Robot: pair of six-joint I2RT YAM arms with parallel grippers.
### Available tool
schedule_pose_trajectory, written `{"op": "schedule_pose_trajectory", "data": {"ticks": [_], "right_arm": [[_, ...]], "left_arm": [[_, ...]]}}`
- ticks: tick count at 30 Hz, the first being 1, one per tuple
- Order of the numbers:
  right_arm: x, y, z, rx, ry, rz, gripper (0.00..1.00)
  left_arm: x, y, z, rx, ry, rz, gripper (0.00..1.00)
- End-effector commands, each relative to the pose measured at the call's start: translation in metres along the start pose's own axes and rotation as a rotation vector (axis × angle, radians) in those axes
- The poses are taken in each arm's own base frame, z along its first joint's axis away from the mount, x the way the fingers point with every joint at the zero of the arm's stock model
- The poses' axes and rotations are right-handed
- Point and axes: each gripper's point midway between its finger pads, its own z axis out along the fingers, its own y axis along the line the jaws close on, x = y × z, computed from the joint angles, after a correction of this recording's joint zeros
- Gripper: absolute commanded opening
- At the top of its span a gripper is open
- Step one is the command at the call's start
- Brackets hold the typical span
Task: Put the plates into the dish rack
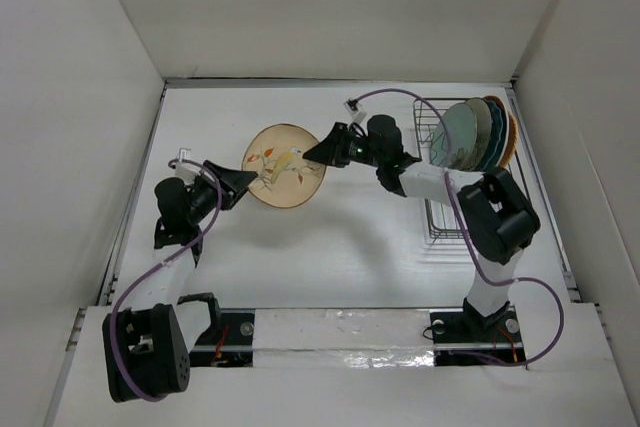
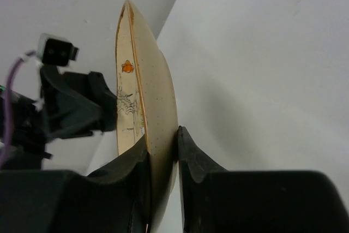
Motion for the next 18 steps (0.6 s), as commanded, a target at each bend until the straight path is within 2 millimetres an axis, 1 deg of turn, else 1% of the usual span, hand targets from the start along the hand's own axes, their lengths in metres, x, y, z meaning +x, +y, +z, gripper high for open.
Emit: {"op": "schedule_pose_trajectory", "data": {"ticks": [1,2,3,4,5,6,7,8,9,10,11,12,13,14,15,16,17,18], "right_arm": [[-0.081,0.062,-0.047,-0.083,-0.213,-0.142,0.0],[-0.092,0.062,-0.058,-0.06,-0.241,-0.153,0.0],[-0.104,0.062,-0.069,-0.033,-0.272,-0.181,0.0],[-0.115,0.056,-0.081,0.028,-0.301,-0.18,0.0],[-0.139,0.064,-0.105,0.057,-0.368,-0.213,0.0],[-0.152,0.06,-0.119,0.11,-0.411,-0.248,0.0],[-0.158,0.052,-0.132,0.165,-0.415,-0.246,0.0],[-0.167,0.049,-0.145,0.204,-0.438,-0.263,0.0],[-0.189,0.051,-0.173,0.26,-0.498,-0.332,0.0],[-0.195,0.033,-0.191,0.388,-0.521,-0.316,0.0],[-0.203,0.027,-0.208,0.472,-0.551,-0.342,0.0],[-0.212,0.028,-0.229,0.554,-0.598,-0.373,0.0],[-0.219,0.008,-0.259,0.751,-0.633,-0.4,0.0],[-0.221,0.003,-0.272,0.83,-0.643,-0.413,0.0],[-0.225,-0.003,-0.288,0.904,-0.662,-0.421,0.0],[-0.227,-0.011,-0.308,1.003,-0.674,-0.437,0.0],[-0.228,-0.014,-0.314,1.038,-0.673,-0.447,0.0],[-0.23,-0.018,-0.323,1.083,-0.678,-0.452,0.0]], "left_arm": [[-0.017,-0.074,-0.008,0.205,0.005,0.188,0.56],[-0.016,-0.075,-0.01,0.199,0.009,0.209,0.62],[-0.017,-0.079,-0.012,0.201,0.008,0.23,0.7],[-0.021,-0.089,-0.013,0.211,-0.001,0.259,0.73],[-0.021,-0.089,-0.016,0.198,0.001,0.289,0.75],[-0.023,-0.091,-0.017,0.189,-0.01,0.306,0.78],[-0.025,-0.096,-0.019,0.193,-0.02,0.327,0.79],[-0.024,-0.097,-0.022,0.192,-0.022,0.337,0.8],[-0.024,-0.098,-0.023,0.196,-0.025,0.354,0.81],[-0.02,-0.1,-0.023,0.203,-0.016,0.367,0.81],[-0.011,-0.101,-0.021,0.211,0.018,0.379,0.81],[-0.005,-0.102,-0.02,0.213,0.038,0.392,0.81],[-0.001,-0.104,-0.018,0.221,0.054,0.42,0.81],[0.004,-0.103,-0.017,0.219,0.081,0.42,0.81],[0.015,-0.108,-0.016,0.24,0.117,0.431,0.81],[0.018,-0.112,-0.017,0.248,0.126,0.456,0.81],[0.021,-0.116,-0.018,0.256,0.139,0.472,0.81],[0.029,-0.122,-0.017,0.266,0.159,0.492,0.81]]}}
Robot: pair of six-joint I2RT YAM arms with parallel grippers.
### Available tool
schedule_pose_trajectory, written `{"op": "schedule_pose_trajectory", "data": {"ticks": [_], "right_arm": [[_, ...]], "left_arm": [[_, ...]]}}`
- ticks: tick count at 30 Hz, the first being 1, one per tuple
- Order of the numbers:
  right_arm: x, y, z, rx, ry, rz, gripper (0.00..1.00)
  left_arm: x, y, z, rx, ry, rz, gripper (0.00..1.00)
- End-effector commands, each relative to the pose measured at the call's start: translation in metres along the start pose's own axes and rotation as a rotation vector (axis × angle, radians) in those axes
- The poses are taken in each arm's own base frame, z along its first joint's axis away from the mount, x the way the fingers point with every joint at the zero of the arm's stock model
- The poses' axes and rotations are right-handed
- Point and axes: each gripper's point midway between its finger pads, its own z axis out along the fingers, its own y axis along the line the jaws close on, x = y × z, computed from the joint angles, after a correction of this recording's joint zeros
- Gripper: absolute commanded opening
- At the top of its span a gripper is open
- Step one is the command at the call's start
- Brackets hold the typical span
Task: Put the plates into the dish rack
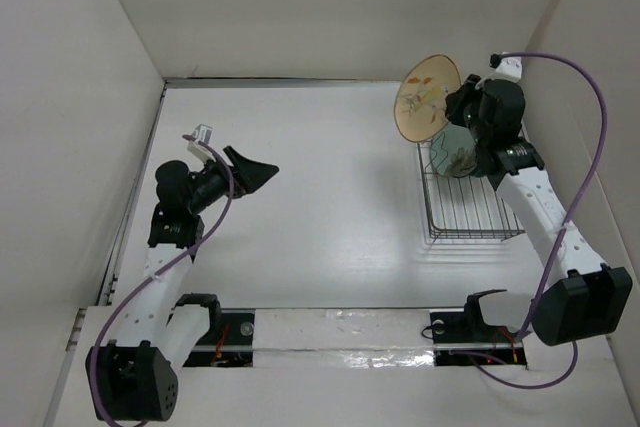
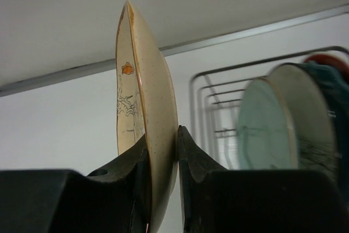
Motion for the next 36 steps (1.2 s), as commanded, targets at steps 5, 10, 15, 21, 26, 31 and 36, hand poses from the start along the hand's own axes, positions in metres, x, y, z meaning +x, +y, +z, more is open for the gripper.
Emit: {"op": "schedule_pose_trajectory", "data": {"ticks": [5,10,15,21,26,31,36], "right_arm": [[-0.045,-0.058,-0.01,0.322,-0.052,-0.24,0.0],[-0.045,-0.079,-0.009,0.429,-0.019,-0.297,0.0],[-0.038,-0.087,-0.004,0.478,0.007,-0.347,0.0],[-0.043,-0.091,0.002,0.505,0.023,-0.415,0.0],[-0.041,-0.086,0.014,0.471,0.048,-0.449,0.0],[-0.026,-0.078,0.023,0.439,0.079,-0.486,0.0],[-0.002,-0.07,0.036,0.395,0.137,-0.517,0.0]], "left_arm": [[0.013,-0.066,0.006,0.106,0.087,0.292,0.81],[0.014,-0.071,-0.001,0.05,0.051,0.395,0.82],[0.016,-0.066,-0.003,0.029,0.049,0.406,0.82],[0.015,-0.062,-0.001,0.017,0.051,0.411,0.82],[0.015,-0.06,-0.001,0.007,0.049,0.411,0.82],[0.016,-0.055,-0.002,-0.017,0.055,0.405,0.82],[0.016,-0.054,-0.001,-0.022,0.056,0.404,0.82]]}}
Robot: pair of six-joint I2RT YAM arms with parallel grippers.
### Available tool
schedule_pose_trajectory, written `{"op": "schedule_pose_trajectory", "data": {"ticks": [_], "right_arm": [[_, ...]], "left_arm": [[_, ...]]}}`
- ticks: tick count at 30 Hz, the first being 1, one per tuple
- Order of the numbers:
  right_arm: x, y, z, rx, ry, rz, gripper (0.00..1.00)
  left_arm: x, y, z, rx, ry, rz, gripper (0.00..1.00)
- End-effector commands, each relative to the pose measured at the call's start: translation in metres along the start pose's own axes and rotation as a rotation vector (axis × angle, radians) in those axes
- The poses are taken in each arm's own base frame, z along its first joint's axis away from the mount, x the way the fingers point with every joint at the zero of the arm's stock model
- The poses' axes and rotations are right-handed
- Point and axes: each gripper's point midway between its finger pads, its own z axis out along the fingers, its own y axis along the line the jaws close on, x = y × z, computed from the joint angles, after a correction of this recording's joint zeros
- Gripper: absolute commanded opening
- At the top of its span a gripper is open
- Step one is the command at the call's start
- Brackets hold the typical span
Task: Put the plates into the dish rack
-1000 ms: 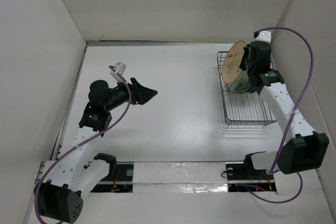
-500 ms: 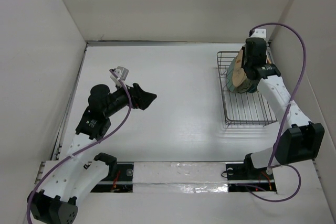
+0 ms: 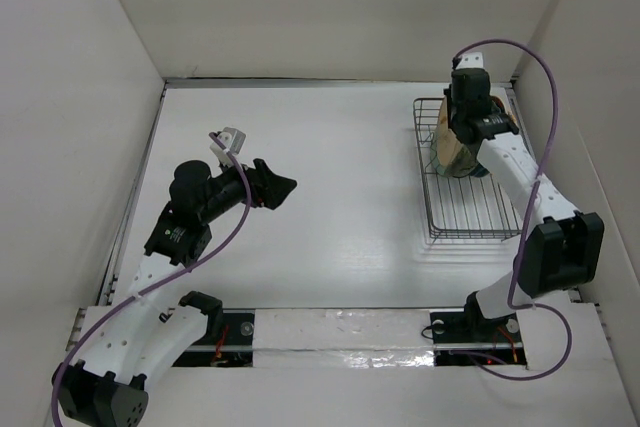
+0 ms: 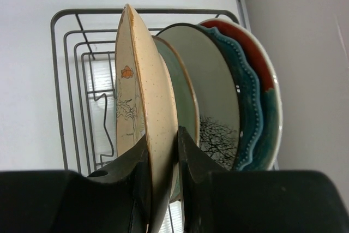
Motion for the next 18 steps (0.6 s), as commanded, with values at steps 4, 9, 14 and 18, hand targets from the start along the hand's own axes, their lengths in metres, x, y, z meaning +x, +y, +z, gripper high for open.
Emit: {"op": "schedule_pose_trajectory", "data": {"ticks": [4,9,14,18], "right_arm": [[-0.031,0.024,0.002,-0.067,-0.108,0.013,0.01],[-0.006,0.043,0.013,-0.105,-0.064,0.02,0.15],[0.011,0.05,0.022,-0.1,-0.032,0.058,0.41],[0.004,0.047,0.012,-0.101,-0.059,0.135,0.63]], "left_arm": [[-0.016,-0.005,-0.001,0.008,-0.044,0.039,0.82],[-0.017,-0.001,-0.002,-0.017,-0.052,0.04,0.83],[-0.018,0.001,-0.002,-0.033,-0.057,0.04,0.83],[-0.02,0.006,-0.002,-0.059,-0.067,0.041,0.83]]}}
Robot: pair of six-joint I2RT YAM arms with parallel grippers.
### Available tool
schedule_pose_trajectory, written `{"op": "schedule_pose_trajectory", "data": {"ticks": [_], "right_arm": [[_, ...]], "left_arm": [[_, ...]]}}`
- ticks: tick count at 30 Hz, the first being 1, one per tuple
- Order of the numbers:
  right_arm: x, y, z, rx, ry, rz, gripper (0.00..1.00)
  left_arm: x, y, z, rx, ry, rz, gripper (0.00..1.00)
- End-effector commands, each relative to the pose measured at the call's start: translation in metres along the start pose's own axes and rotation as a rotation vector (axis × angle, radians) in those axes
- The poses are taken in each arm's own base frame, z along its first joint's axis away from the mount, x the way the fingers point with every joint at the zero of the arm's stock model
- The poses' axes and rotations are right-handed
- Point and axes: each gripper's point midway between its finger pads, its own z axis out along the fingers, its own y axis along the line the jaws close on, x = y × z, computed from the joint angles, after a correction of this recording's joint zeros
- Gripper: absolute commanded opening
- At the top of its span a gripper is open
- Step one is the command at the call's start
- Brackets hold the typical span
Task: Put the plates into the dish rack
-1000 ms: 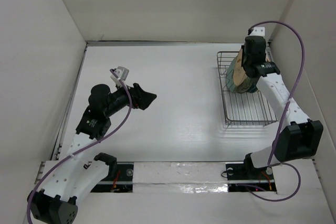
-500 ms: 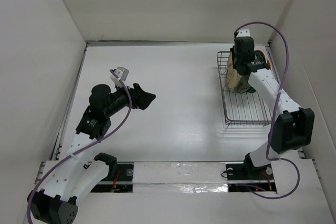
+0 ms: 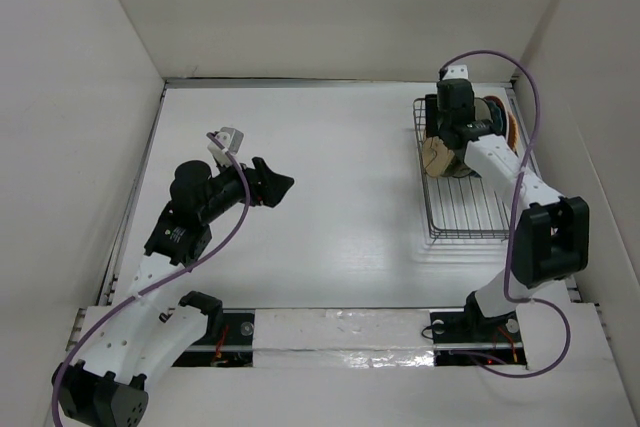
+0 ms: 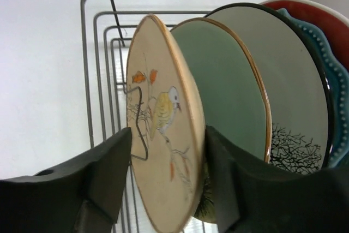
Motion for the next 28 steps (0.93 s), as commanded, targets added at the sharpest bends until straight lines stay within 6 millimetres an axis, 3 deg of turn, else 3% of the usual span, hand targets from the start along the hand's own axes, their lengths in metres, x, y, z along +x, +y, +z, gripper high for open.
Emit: {"op": "schedule_pose_trajectory", "data": {"ticks": [1,5,6,7,10,11,13,14,17,18,20,21,24,28], "right_arm": [[-0.029,0.0,-0.017,-0.017,-0.116,0.135,0.67],[-0.051,-0.001,-0.055,-0.053,-0.208,0.232,0.88],[-0.055,-0.005,-0.063,-0.053,-0.229,0.256,0.9],[-0.069,-0.008,-0.086,-0.078,-0.284,0.3,0.92],[-0.078,-0.003,-0.121,-0.154,-0.354,0.356,0.98],[-0.083,-0.002,-0.147,-0.206,-0.403,0.376,1.0],[-0.089,-0.002,-0.177,-0.273,-0.464,0.414,1.0],[-0.096,-0.008,-0.21,-0.342,-0.532,0.443,1.0],[-0.097,0.011,-0.266,-0.602,-0.623,0.449,0.99],[-0.094,0.009,-0.294,-0.685,-0.677,0.455,0.98],[-0.091,0.016,-0.33,-0.838,-0.727,0.443,0.98],[-0.089,0.009,-0.347,-0.869,-0.766,0.443,0.98],[-0.082,0.003,-0.358,-0.889,-0.78,0.451,0.98],[-0.072,0.001,-0.351,-0.863,-0.745,0.459,0.99]], "left_arm": [[-0.02,-0.004,-0.002,-0.007,-0.062,0.034,0.84],[-0.025,0.001,-0.004,-0.041,-0.082,0.031,0.85],[-0.026,0.001,-0.004,-0.044,-0.085,0.03,0.86],[-0.027,0.001,-0.004,-0.044,-0.088,0.028,0.86],[-0.034,-0.004,-0.008,-0.031,-0.12,0.023,0.86],[-0.038,-0.007,-0.009,-0.027,-0.136,0.017,0.86],[-0.05,-0.012,-0.017,-0.028,-0.179,0.017,0.86],[-0.059,-0.016,-0.022,-0.023,-0.207,0.019,0.86],[-0.089,-0.031,-0.046,-0.02,-0.316,0.034,0.87],[-0.1,-0.035,-0.058,-0.024,-0.367,0.036,0.87],[-0.119,-0.046,-0.075,-0.016,-0.441,0.043,0.87],[-0.127,-0.05,-0.087,-0.015,-0.485,0.047,0.88],[-0.14,-0.06,-0.107,0.0,-0.559,0.047,0.88],[-0.142,-0.063,-0.11,0.004,-0.555,0.029,0.92]]}}
